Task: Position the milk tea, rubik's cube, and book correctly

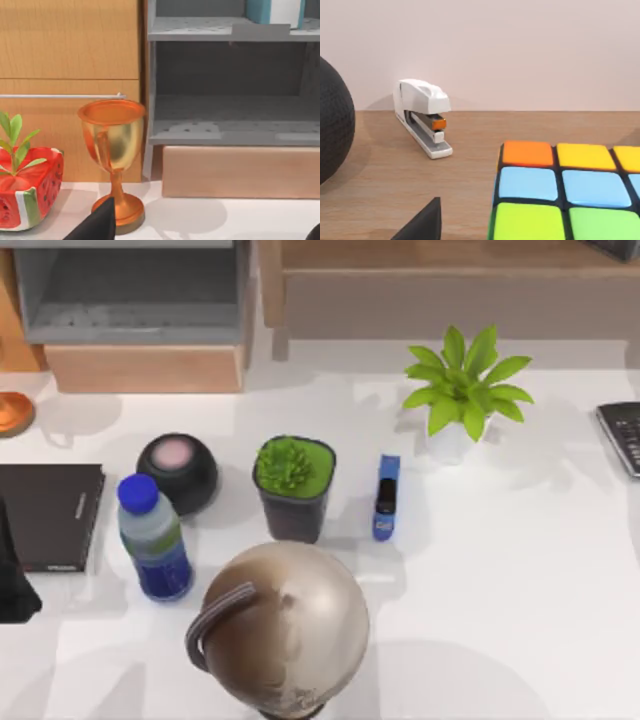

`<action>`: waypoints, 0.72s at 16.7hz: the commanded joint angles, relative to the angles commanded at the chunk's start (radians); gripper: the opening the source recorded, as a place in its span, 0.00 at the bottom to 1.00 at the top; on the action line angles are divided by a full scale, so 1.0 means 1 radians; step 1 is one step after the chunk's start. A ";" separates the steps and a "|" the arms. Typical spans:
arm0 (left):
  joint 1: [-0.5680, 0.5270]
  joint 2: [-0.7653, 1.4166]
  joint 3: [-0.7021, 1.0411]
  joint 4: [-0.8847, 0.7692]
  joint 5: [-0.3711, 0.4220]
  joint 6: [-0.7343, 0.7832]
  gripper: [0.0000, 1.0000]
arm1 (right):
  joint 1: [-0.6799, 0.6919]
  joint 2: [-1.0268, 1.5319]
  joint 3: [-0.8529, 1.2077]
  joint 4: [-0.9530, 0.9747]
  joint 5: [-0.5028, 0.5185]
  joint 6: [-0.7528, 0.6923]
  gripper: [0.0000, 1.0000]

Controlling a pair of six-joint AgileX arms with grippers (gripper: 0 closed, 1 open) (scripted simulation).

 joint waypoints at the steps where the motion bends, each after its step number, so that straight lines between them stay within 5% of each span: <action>1: 0.000 0.000 0.000 0.000 0.000 0.000 1.00 | 0.000 -0.003 -0.004 0.001 0.000 0.000 1.00; 12: 0.000 0.000 0.000 0.000 0.000 0.000 1.00 | -0.006 -0.119 -0.157 0.036 -0.013 0.001 1.00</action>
